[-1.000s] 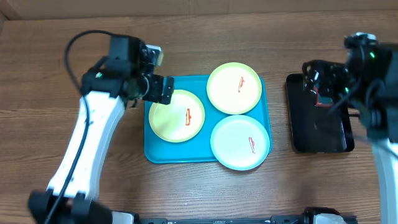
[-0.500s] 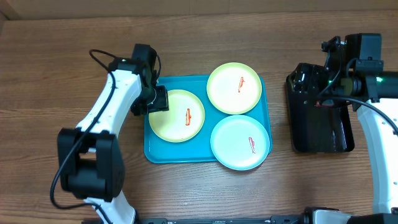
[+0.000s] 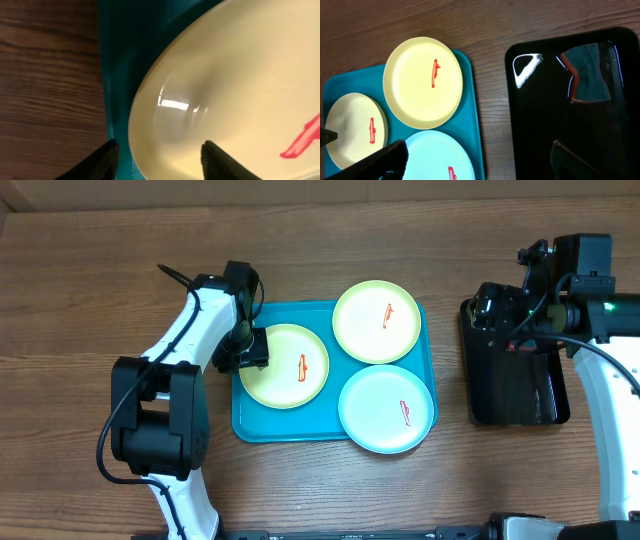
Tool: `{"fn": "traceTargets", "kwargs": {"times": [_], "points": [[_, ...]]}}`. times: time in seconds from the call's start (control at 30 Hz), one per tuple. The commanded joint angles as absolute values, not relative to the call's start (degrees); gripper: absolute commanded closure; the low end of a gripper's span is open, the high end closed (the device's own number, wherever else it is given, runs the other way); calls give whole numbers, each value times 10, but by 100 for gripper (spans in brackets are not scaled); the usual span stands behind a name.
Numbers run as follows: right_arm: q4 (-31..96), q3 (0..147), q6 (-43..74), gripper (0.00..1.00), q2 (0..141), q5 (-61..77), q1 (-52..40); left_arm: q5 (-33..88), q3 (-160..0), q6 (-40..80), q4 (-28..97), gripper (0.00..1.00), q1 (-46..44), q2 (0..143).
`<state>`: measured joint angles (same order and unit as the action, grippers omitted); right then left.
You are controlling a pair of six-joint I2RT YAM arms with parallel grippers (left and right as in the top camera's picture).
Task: Clean dirty plates on tray and stack at the side
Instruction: 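Move left gripper to the rim of the left cream plate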
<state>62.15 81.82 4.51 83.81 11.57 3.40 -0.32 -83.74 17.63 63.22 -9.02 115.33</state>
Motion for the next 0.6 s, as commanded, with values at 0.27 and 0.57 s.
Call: {"fn": "traceTargets", "kwargs": {"times": [0.27,0.57], "points": [[624,832,47,7,849,112,38,-7,-842,42,580,36,-90,1160],[625,832,47,7,849,111,38,3,-780,76,535,52,-90,1160]]}}
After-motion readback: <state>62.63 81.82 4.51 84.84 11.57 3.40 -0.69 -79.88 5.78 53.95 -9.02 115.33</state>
